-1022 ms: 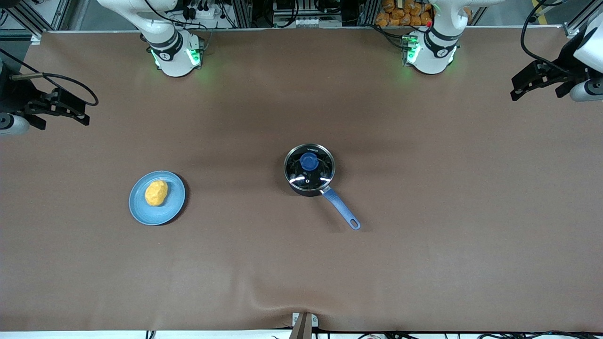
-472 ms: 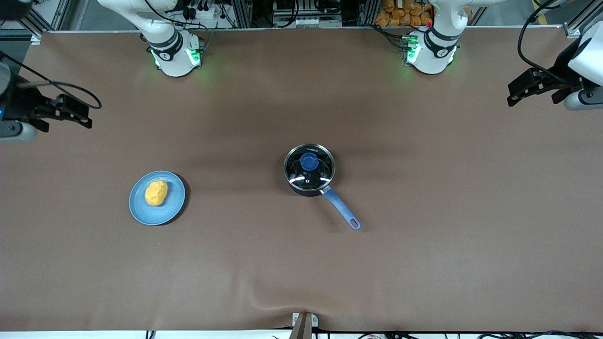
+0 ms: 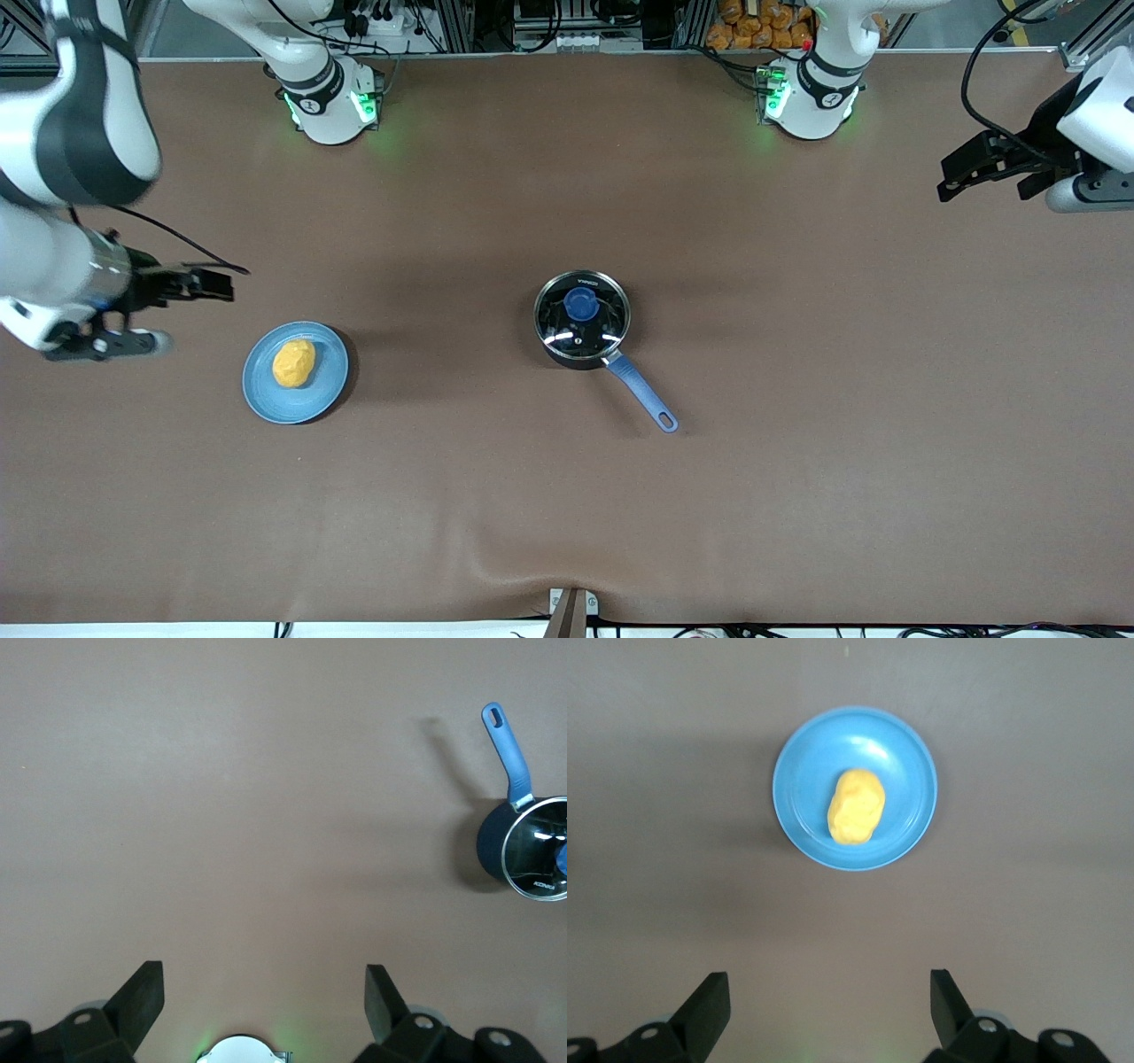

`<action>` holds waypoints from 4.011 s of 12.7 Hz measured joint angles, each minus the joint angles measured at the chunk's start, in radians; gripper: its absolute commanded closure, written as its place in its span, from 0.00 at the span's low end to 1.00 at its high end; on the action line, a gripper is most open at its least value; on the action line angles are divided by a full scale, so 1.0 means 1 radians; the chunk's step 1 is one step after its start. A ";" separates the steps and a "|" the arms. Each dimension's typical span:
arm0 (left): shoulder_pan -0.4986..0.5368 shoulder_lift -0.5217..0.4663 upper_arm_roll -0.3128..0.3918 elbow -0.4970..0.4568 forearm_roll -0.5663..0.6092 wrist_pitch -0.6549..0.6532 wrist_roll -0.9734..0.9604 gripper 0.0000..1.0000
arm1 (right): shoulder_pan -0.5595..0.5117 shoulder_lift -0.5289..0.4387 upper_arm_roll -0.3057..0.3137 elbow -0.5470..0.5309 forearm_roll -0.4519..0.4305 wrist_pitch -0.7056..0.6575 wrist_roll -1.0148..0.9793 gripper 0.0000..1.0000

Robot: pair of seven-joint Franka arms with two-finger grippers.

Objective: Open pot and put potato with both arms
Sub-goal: 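Lower the right gripper over the potato while the left gripper reaches the pot, then grasp the potato with the right gripper while the left gripper grasps the lid knob, then lift the lid with the left gripper while the right gripper carries the potato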

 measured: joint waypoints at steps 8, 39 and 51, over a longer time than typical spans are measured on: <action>-0.012 0.121 -0.180 0.019 -0.024 0.108 -0.012 0.00 | -0.005 0.160 -0.001 -0.157 0.001 0.262 -0.004 0.00; -0.474 0.681 -0.295 0.043 0.261 0.661 -1.243 0.00 | -0.008 0.292 0.093 -0.040 0.064 0.372 -0.037 0.83; -0.488 0.734 -0.290 0.057 0.321 0.705 -1.242 0.34 | 0.051 0.265 0.274 0.004 0.069 0.370 0.306 0.83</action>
